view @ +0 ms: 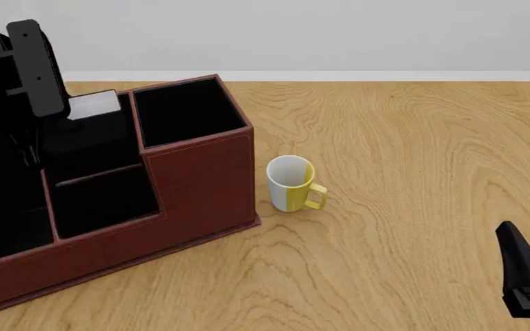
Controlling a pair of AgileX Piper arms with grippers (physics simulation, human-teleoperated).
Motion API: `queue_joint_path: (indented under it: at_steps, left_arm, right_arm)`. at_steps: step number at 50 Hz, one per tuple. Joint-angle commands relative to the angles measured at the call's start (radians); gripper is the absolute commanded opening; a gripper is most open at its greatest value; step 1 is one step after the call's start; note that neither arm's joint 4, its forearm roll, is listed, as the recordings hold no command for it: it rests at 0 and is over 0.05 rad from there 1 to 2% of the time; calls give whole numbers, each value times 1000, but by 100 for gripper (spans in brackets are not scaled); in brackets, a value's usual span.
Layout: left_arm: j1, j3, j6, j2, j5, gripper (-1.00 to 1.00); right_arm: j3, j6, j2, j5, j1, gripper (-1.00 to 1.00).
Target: Pick up the book and place it in the front compartment of the caddy.
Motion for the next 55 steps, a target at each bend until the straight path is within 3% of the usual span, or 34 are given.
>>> queue_joint_path:
  at_steps: [1, 42, 55]
  left_arm:
    - [17, 43, 198, 56, -102, -100]
    - [0, 93, 182, 170, -194, -100]
    - [22, 137, 217, 193, -236, -100]
  right_arm:
    - [0, -9, 29, -20, 1, 100]
    - [0, -9, 29, -20, 0, 100]
    - [0, -9, 29, -20, 0, 100]
